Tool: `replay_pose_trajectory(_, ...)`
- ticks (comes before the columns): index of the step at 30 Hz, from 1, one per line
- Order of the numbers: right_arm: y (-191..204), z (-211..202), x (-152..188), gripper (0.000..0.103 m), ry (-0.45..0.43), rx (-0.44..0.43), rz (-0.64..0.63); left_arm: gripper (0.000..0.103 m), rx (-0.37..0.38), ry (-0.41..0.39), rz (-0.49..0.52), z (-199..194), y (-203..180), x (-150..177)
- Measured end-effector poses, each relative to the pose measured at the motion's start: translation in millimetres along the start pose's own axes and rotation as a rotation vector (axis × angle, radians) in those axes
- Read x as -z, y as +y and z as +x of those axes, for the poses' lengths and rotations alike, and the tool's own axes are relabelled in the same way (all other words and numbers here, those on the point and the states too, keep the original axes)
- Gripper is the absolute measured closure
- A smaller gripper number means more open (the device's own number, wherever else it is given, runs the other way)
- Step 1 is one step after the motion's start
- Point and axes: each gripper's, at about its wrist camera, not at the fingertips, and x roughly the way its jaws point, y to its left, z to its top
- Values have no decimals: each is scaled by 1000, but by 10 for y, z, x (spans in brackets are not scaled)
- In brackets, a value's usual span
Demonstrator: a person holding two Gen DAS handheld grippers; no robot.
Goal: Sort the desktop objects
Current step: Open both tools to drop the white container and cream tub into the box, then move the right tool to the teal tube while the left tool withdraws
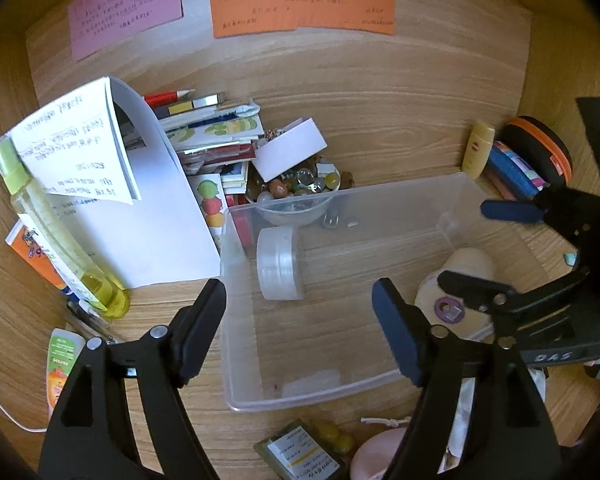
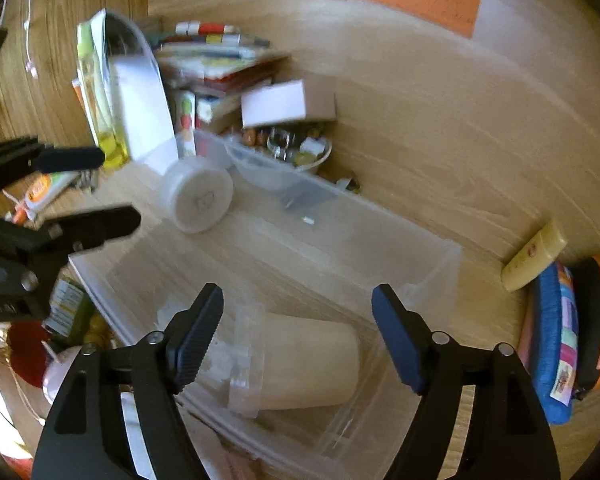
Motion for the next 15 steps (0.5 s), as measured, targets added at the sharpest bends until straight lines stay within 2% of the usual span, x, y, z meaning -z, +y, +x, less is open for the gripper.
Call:
replay_pose_trajectory(5,-72,-253,5,20,-64,32,30,11,-2,-25,7,-107,-30,15)
replay_pose_trajectory(8,-166,-409,38,17,-91,47,62,9,-3,-45,-10,-182,-18,34)
replay_pose_trajectory(15,-491,-776,398,15,-140,181,151,7,61,-93,-54,-426,11,97)
